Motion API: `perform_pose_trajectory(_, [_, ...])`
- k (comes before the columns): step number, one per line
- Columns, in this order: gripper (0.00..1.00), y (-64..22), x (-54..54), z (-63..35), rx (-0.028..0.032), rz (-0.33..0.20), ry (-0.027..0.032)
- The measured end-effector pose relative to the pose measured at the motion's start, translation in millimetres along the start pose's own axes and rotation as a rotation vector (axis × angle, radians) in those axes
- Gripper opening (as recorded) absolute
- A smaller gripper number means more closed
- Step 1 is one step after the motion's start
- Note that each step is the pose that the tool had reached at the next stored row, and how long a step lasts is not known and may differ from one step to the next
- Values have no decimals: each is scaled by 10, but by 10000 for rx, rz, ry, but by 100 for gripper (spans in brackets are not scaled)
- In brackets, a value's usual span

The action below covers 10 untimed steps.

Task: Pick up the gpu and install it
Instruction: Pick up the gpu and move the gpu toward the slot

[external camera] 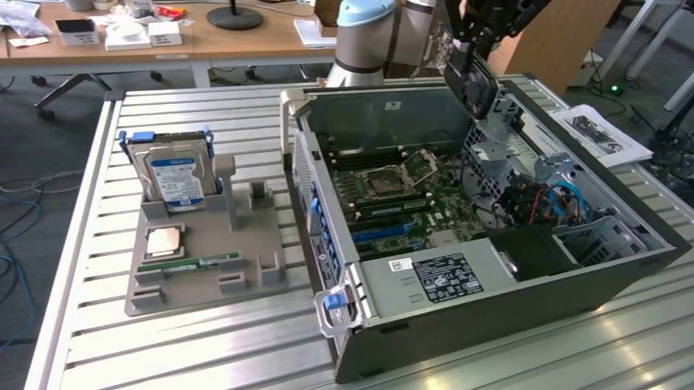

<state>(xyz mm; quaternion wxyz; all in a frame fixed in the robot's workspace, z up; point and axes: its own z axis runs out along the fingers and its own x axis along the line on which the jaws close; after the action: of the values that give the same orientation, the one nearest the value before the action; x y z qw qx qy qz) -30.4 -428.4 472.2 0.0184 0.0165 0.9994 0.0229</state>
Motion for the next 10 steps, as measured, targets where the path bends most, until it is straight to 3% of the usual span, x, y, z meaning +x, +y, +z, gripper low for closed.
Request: perform_pose_trajectory(10, [27, 9, -281, 11, 0, 0, -1])
